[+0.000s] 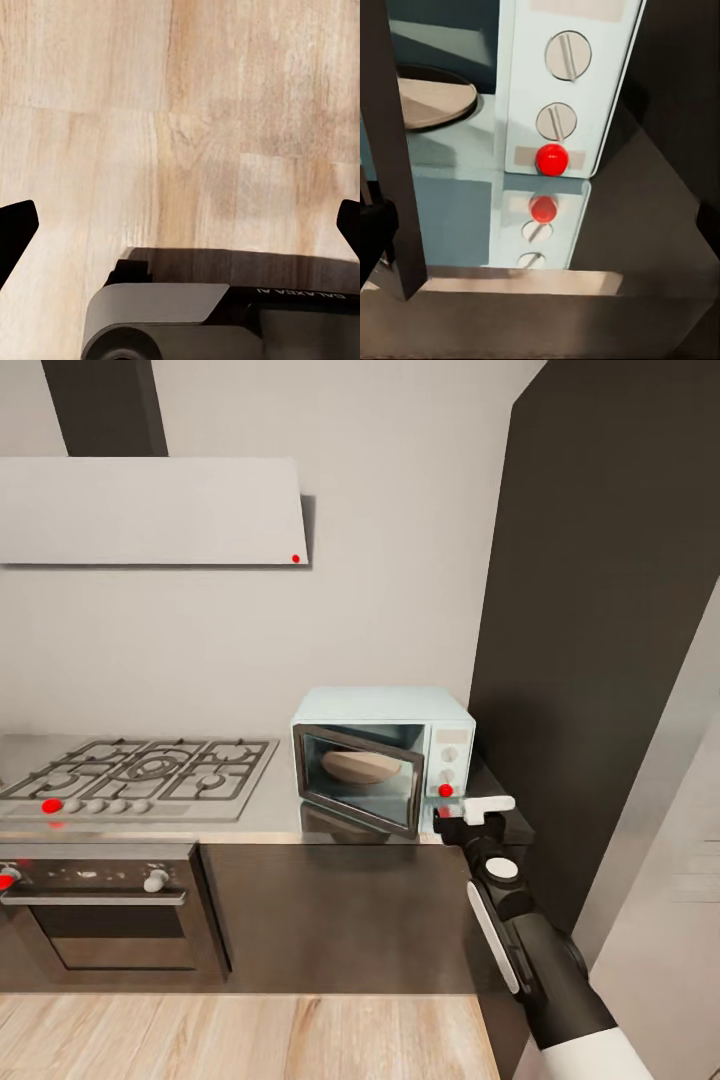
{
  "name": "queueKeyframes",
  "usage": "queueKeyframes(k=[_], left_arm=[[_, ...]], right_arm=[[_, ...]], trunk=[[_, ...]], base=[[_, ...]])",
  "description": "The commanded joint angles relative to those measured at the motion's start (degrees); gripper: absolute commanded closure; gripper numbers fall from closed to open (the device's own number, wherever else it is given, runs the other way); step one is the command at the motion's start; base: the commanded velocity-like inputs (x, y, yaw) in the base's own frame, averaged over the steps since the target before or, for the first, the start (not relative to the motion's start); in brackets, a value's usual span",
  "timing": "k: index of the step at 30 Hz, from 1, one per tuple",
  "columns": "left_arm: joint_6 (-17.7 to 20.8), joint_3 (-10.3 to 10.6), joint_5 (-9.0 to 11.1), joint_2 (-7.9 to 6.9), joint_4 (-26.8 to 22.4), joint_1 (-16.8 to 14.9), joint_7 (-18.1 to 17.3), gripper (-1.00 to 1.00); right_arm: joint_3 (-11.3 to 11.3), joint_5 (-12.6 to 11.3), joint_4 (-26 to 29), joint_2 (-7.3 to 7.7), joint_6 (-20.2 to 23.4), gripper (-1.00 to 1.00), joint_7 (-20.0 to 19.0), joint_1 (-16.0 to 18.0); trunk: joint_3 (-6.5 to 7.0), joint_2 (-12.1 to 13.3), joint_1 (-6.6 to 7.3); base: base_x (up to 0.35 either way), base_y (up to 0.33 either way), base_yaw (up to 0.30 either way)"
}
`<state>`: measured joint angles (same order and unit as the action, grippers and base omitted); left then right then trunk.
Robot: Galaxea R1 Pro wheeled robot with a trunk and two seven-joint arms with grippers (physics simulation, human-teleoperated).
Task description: In the kitchen, take the popcorn bag from the countertop, put it into the microwave, and heat it until the popcorn is cooked so the cooked popcorn ends up inside the bag.
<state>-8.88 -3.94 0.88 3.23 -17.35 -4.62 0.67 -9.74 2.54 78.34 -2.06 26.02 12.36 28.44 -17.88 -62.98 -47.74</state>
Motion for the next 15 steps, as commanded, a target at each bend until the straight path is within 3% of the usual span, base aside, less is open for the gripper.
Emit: queueKeyframes(k=[1,11,15], left_arm=[[-0.17,-0.34,0.11,0.04,0.04,-0.04,-0.06,-1.0],[-0.26,-0.37,0.21,-0.03,0.04,-0.04,-0.06,-1.0],[-0.26,-0.37,0.26,0.01,0.04,-0.04,-0.06,-1.0]], right_arm=[[-0.08,0.27,0.06,0.03,0.41,-1.0,0.21,-0.29],[-0.53,0.22,0.75,-0.15,-0.5,-1.0,0.68,-1.3],[-2.66,0.31,1.21,0.23,-0.99,-1.0,0.34,-1.39]], trunk=[[-0.07,-0.05,0.0],[-0.07,-0.05,0.0],[-0.07,-0.05,0.0]], base=[[0.0,0.0,0.0],[0.074,-0.073,0.0],[0.006,-0.006,0.0]])
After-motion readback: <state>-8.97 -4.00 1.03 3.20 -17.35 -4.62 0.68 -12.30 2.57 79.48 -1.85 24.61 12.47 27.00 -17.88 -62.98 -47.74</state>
